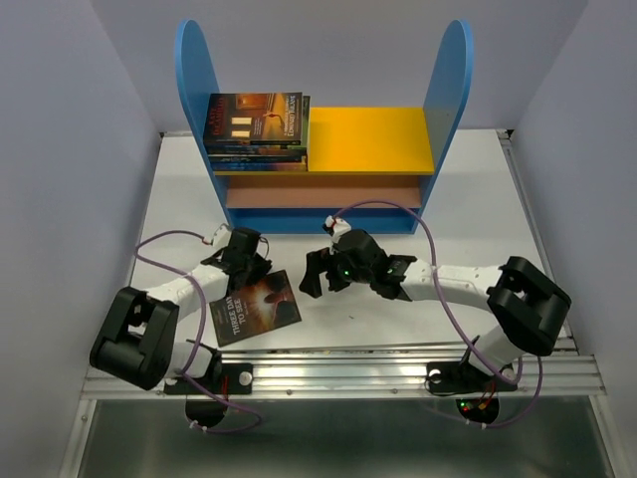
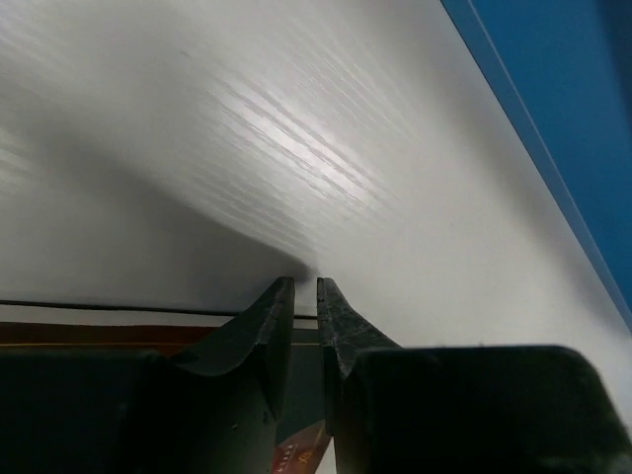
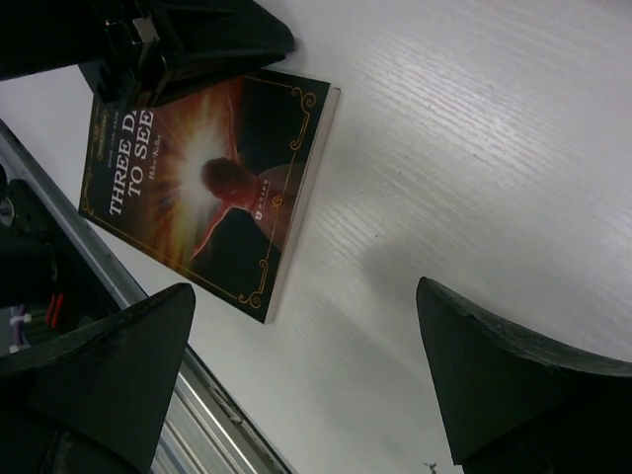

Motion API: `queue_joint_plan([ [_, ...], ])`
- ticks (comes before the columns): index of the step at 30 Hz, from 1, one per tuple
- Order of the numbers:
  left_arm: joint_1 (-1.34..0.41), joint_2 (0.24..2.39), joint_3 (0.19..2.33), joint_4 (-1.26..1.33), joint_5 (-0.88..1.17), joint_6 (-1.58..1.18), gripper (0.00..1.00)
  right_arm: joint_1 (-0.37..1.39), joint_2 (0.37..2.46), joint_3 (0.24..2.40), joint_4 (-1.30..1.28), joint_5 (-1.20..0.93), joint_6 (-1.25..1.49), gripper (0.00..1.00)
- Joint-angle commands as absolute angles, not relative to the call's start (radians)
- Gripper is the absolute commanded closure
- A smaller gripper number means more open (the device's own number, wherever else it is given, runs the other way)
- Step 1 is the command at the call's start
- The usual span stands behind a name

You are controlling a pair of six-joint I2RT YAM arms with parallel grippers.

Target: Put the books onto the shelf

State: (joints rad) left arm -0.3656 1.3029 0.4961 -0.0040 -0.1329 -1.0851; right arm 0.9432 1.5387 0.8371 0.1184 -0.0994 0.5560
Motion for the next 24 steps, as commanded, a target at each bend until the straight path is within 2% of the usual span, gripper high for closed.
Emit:
queue_joint_plan([
  [1, -0.410, 1.365, 0.546, -0.060, -0.150, -1.117, 0.73, 0.950, 1.592, 0.891, 0.150, -0.201, 0.437, 0.00],
  [5, -0.410, 1.338, 0.615, -0.147, -0.221, -1.103, 0.73, 0.950, 1.634, 0.928, 0.147, -0.177, 0.377, 0.00],
  [9, -0.411, 1.215, 0.730, -0.322, -0.359, -1.091, 0.73, 0.950, 1.667, 0.968, 0.147, -0.181, 0.373, 0.00],
  [12, -0.411, 1.105, 0.710, -0.416, -0.371, -1.109, 0.74, 0.950, 1.716, 1.012, 0.149, -0.175, 0.377, 0.00],
  [16, -0.411, 0.967, 0.571, -0.442, -0.274, -1.162, 0.82, 0.950, 1.773, 1.075, 0.156, -0.190, 0.388, 0.00],
  [20, -0.411, 0.865, 0.398, -0.387, -0.170, -1.219, 1.00, 0.950, 1.870, 1.144, 0.158, -0.248, 0.393, 0.00],
  [24, -0.413, 0.880, 0.380, -0.391, -0.166, -1.224, 1.00, 0.950, 1.922, 1.198, 0.164, -0.282, 0.402, 0.00],
])
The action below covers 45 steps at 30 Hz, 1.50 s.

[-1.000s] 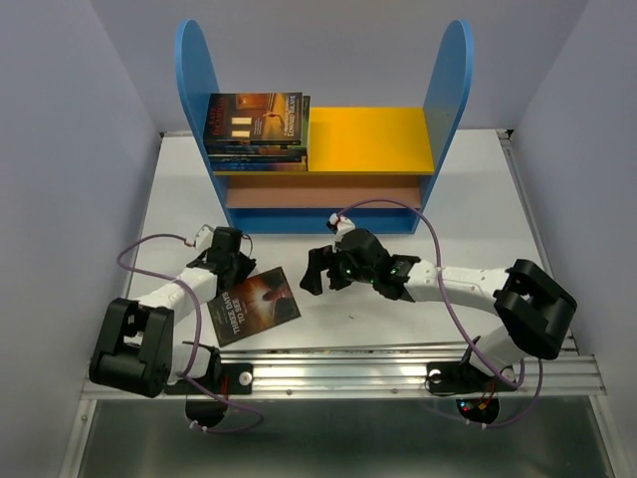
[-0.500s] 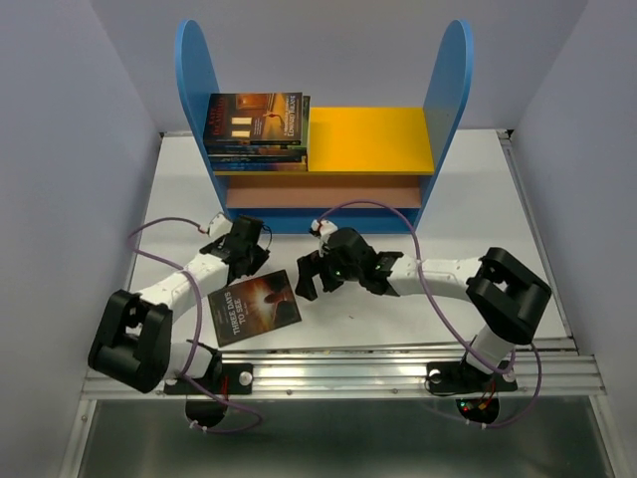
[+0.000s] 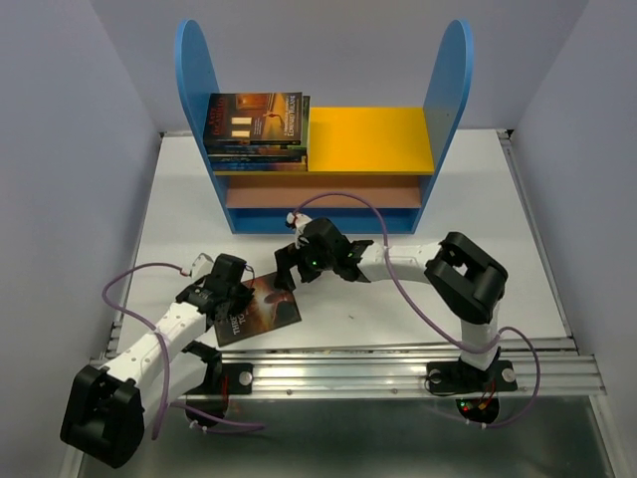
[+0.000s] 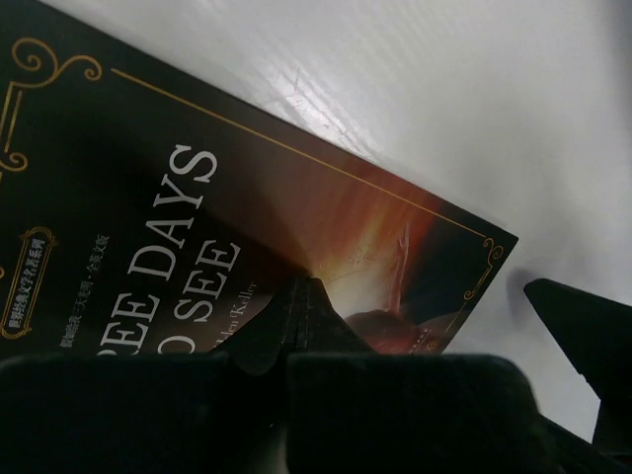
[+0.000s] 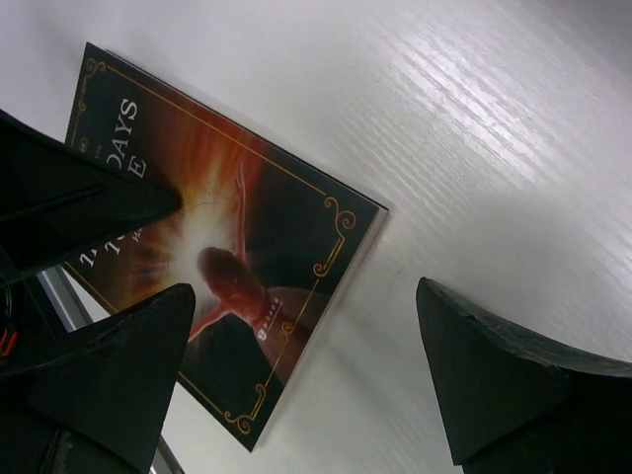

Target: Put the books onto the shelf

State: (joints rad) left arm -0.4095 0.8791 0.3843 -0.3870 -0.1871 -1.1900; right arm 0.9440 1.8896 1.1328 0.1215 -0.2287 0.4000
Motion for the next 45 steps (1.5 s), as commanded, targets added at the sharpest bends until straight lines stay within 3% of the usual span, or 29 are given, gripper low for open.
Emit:
queue_joint_plan([
  [1, -0.414, 0.893, 0.380, -0.391, -0.164, -1.221, 1.00, 0.950, 1.943, 1.216, 0.164, -0.287, 0.409, 0.00],
  [11, -0.416, 1.048, 0.442, -0.405, -0.190, -1.178, 1.00, 0.950, 2.019, 1.249, 0.221, -0.458, 0.512, 0.00],
  [20, -0.417, 1.051, 0.443, -0.407, -0.201, -1.186, 1.00, 0.950, 1.941, 1.198, 0.321, -0.546, 0.561, 0.04],
  [23, -0.419, 1.051, 0.445, -0.408, -0.201, -1.187, 1.00, 0.950, 1.916, 1.190, 0.325, -0.552, 0.563, 0.13],
  [24, -0.419, 1.052, 0.445, -0.408, -0.201, -1.189, 1.00, 0.950, 1.914, 1.187, 0.327, -0.557, 0.569, 0.23],
  [28, -0.417, 1.051, 0.445, -0.411, -0.206, -1.198, 1.00, 0.950, 1.930, 1.170, 0.331, -0.580, 0.594, 0.42],
  [33, -0.419, 1.042, 0.440, -0.411, -0.206, -1.206, 1.00, 0.950, 1.959, 1.163, 0.336, -0.575, 0.598, 0.51],
  [42, -0.417, 1.002, 0.425, -0.399, -0.199, -1.212, 1.00, 0.950, 2.017, 1.207, 0.256, -0.471, 0.549, 0.58],
  [45, -0.419, 0.993, 0.417, -0.385, -0.192, -1.209, 1.00, 0.950, 2.016, 1.212, 0.235, -0.411, 0.523, 0.76],
])
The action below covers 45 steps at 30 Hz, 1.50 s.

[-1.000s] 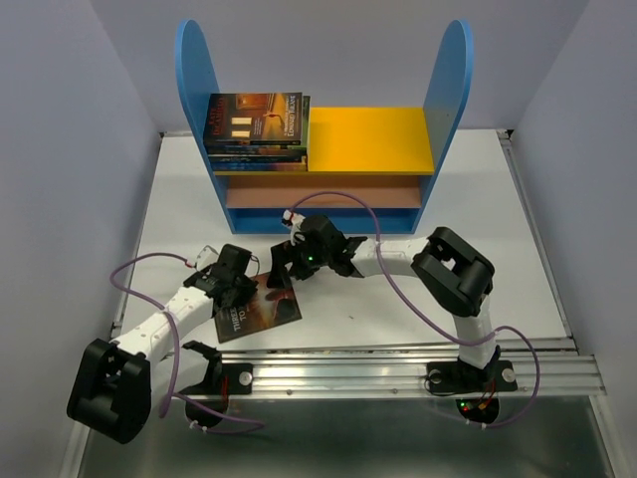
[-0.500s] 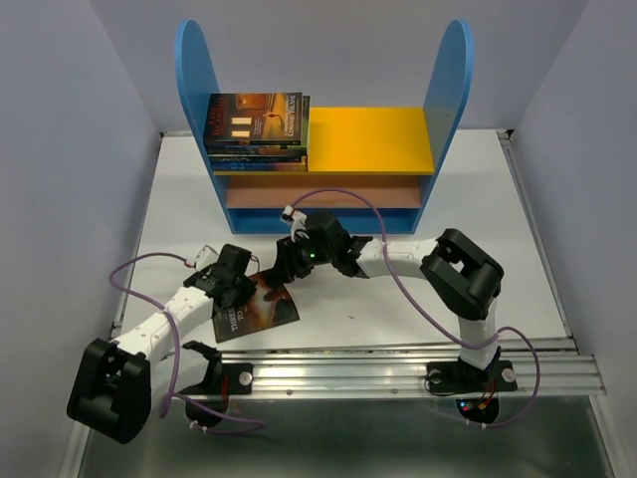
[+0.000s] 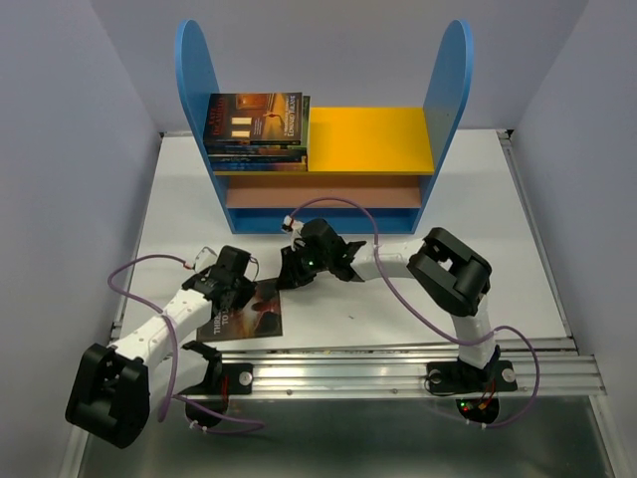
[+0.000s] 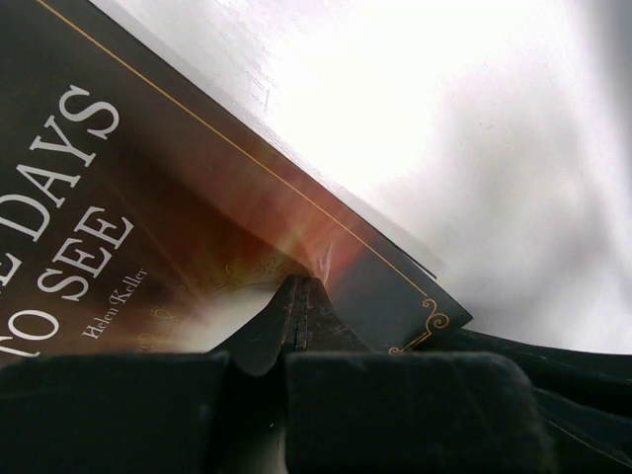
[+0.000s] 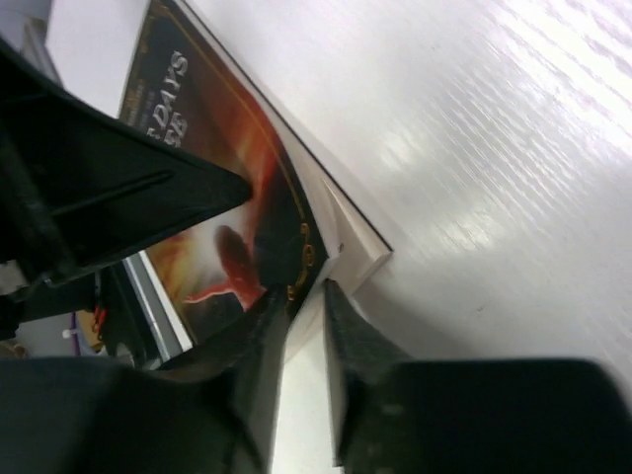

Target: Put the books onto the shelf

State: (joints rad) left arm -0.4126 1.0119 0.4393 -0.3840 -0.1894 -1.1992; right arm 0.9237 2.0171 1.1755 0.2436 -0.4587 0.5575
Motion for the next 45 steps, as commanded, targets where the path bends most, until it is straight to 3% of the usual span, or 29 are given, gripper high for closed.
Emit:
queue_joint_plan([
  [1, -0.417, 0.986, 0.413, -0.379, -0.186, -1.207, 1.00, 0.950, 2.010, 1.210, 0.235, -0.384, 0.531, 0.99],
  [15, -0.420, 0.960, 0.400, -0.364, -0.176, -1.197, 1.00, 0.950, 1.994, 1.180, 0.410, -0.511, 0.600, 0.99],
  [18, -0.419, 0.957, 0.399, -0.362, -0.176, -1.195, 1.00, 0.950, 2.017, 1.192, 0.410, -0.561, 0.604, 0.80],
  [25, -0.420, 0.950, 0.397, -0.362, -0.178, -1.197, 1.00, 0.960, 2.048, 1.218, 0.419, -0.577, 0.598, 0.61],
  [27, -0.419, 0.948, 0.396, -0.361, -0.178, -1.197, 1.00, 0.960, 2.051, 1.223, 0.416, -0.560, 0.597, 0.62],
  [32, -0.419, 0.939, 0.393, -0.357, -0.178, -1.195, 1.00, 0.980, 2.066, 1.252, 0.368, -0.470, 0.592, 0.79],
  [34, -0.420, 0.937, 0.391, -0.357, -0.176, -1.193, 1.00, 0.980, 2.075, 1.255, 0.365, -0.419, 0.615, 0.99],
  [43, -0.419, 0.861, 0.445, -0.394, -0.176, -1.145, 1.00, 1.000, 1.994, 1.189, 0.330, -0.137, 0.618, 0.99],
  [45, -0.420, 0.836, 0.474, -0.417, -0.179, -1.114, 0.85, 1.000, 1.962, 1.161, 0.327, -0.091, 0.620, 0.99],
])
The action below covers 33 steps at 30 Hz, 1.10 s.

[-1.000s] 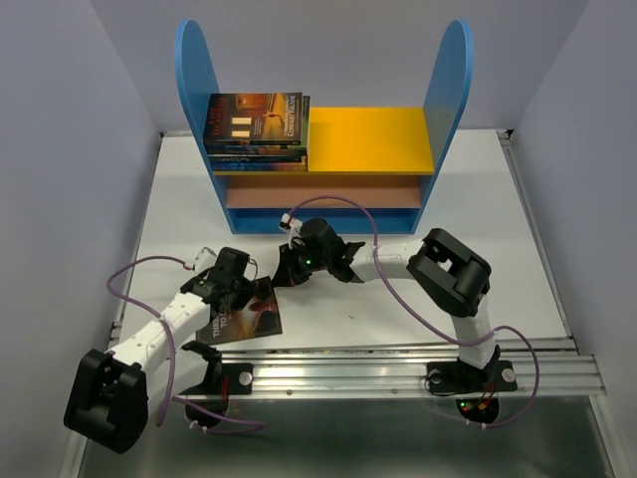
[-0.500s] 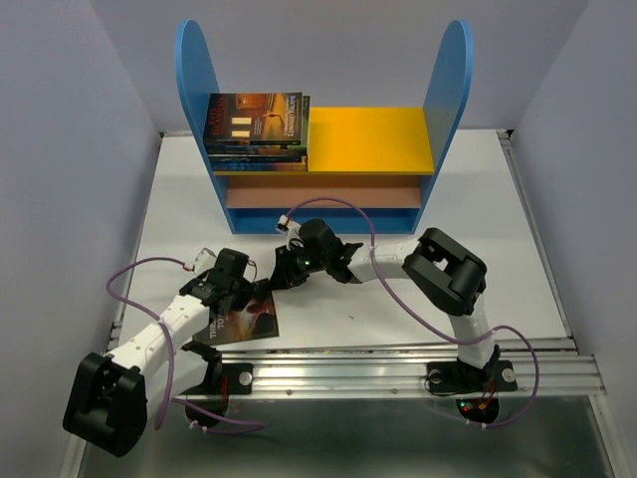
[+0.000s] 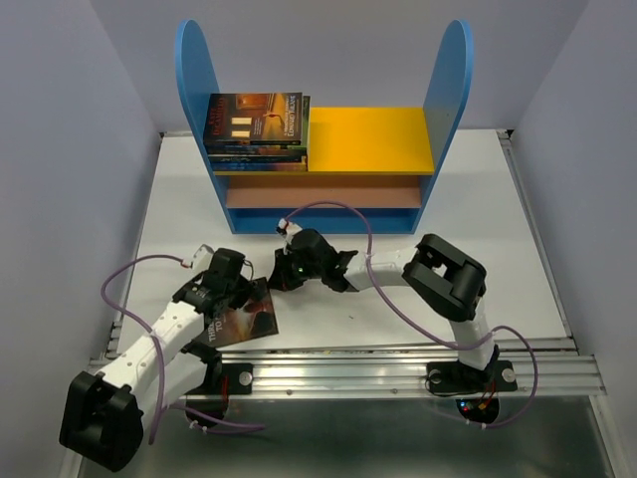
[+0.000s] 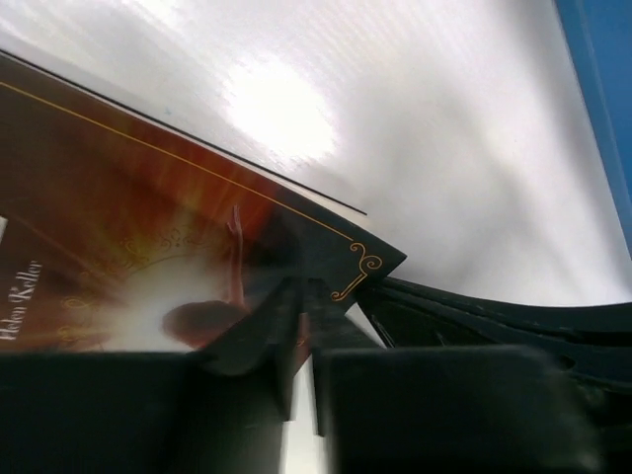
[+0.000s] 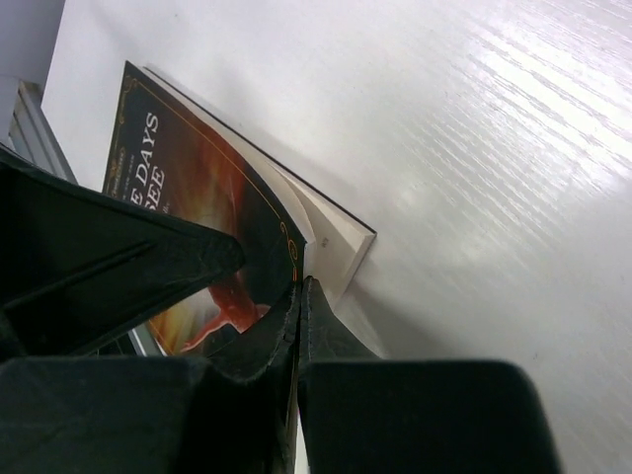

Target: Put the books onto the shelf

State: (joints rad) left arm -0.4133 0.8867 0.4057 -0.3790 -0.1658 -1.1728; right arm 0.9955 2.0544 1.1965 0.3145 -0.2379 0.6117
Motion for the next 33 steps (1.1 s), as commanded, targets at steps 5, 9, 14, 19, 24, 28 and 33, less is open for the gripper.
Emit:
queue_joint_plan([
  [5, -0.420, 0.837, 0.564, -0.380, -0.106, -0.935, 0.36, 1.000, 1.859, 1.095, 0.304, -0.006, 0.572, 1.00],
  [9, -0.439, 0.885, 0.620, -0.339, -0.071, -0.848, 0.12, 0.960, 1.758, 1.040, 0.255, 0.026, 0.551, 0.99],
  [14, -0.529, 0.881, 0.669, -0.278, -0.052, -0.717, 0.01, 0.852, 1.654, 0.985, 0.149, 0.008, 0.551, 0.99],
  [19, -0.659, 0.857, 0.663, -0.118, 0.055, -0.581, 0.01, 0.769, 1.560, 1.000, 0.003, -0.058, 0.528, 0.99],
  [24, -0.854, 0.925, 0.698, 0.035, 0.025, -0.336, 0.01, 0.704, 1.491, 0.988, -0.096, -0.106, 0.514, 0.99],
  [28, -0.988, 1.060, 0.753, 0.041, -0.034, -0.105, 0.01, 0.664, 1.463, 1.034, -0.161, -0.159, 0.517, 0.99],
  [33, -1.101, 1.157, 0.765, 0.055, -0.149, 0.037, 0.01, 0.655, 1.505, 1.178, -0.291, -0.178, 0.514, 0.99],
])
